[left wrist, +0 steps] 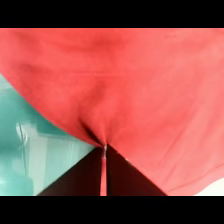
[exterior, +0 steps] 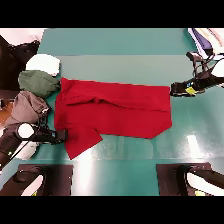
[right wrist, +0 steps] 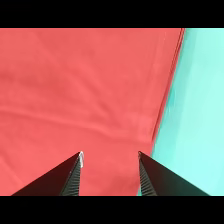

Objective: Fold the shirts.

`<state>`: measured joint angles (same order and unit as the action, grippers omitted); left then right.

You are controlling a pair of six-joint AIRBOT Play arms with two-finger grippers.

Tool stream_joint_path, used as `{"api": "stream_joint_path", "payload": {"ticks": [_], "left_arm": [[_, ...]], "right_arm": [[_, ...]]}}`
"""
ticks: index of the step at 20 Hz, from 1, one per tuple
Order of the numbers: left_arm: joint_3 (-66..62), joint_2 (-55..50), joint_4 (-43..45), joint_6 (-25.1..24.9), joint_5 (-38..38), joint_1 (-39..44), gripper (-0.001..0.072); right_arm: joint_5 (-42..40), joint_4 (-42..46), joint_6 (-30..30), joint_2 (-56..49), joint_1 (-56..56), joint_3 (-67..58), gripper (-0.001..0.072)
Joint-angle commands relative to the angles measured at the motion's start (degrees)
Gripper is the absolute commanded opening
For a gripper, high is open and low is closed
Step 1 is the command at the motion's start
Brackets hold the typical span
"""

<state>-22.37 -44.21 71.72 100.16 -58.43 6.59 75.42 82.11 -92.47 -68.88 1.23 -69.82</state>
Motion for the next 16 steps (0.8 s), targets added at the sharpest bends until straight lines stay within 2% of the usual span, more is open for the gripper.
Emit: {"api": "stream_joint_path", "payload": {"ticks": [1,3,6,7,8,12,16], "left_arm": [[-2.2,0.1,-0.4,-2.0,-0.2,0.0,0.0025],[-5.3,0.1,-0.4,-4.1,-1.4,0.0,0.0025],[-8.8,0.1,-0.4,-4.9,-1.7,0.0,0.0025],[-9.1,0.1,-0.5,-5.2,-1.5,0.0,0.0025],[-9.1,0.1,-0.5,-5.3,-1.6,0.0,0.0025],[-9.1,0.1,-0.7,-6.1,-2.6,0.0,0.0025],[-9.1,0.1,-0.7,-6.1,-3.4,0.0,0.0026]], "right_arm": [[7.9,0.5,0.0,0.1,0.0,0.6,0.0411],[9.5,0.3,-0.1,1.7,0.0,5.1,0.0411],[7.7,-3.1,-0.1,6.0,0.0,16.1,0.0421],[7.0,-4.9,-0.1,7.4,0.0,19.5,0.0559],[6.5,-6.7,-0.1,8.3,0.0,22.3,0.0592],[2.2,-9.2,-4.1,10.1,0.0,30.4,0.0582],[-5.1,-13.7,-4.7,10.0,0.1,34.3,0.057]]}}
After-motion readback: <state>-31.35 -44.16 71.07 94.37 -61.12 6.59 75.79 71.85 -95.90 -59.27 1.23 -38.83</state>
